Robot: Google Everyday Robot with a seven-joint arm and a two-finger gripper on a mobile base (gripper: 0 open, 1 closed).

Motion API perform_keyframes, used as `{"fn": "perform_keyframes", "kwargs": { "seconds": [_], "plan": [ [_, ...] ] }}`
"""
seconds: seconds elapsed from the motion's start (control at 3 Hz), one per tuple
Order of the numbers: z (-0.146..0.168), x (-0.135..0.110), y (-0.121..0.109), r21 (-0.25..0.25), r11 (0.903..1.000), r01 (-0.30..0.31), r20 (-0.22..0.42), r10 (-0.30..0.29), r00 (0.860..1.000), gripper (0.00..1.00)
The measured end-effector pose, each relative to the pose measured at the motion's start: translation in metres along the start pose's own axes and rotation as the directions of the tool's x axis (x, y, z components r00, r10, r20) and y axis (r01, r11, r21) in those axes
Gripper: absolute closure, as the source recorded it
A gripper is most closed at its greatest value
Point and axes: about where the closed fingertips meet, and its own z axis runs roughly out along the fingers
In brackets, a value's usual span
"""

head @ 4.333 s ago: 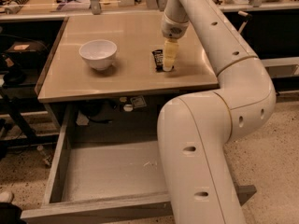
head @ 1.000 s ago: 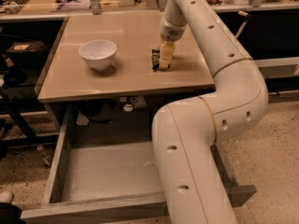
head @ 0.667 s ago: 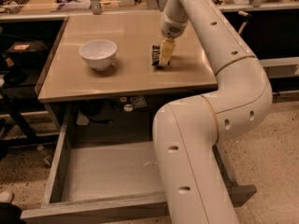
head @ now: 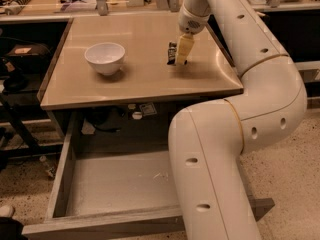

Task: Place rxbar chocolate into top drawer

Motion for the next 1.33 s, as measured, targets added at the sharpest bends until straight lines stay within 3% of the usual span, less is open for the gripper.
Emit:
{"fn": "perform_keyframes", "kwargs": {
  "seconds": [0.67,1.0,1.33],
  "plan": [
    [-0.007,0.005,0.005,-0.012,0.9998,-0.017,-0.021,0.016,1.0,1.0],
    [-0.026,0.016,0.016,-0.024,0.9973,-0.069,-0.043,0.068,0.997,1.0],
    [-0.104,0.012,0.049,0.028,0.9926,-0.118,-0.014,0.119,0.993,1.0]
  ]
}}
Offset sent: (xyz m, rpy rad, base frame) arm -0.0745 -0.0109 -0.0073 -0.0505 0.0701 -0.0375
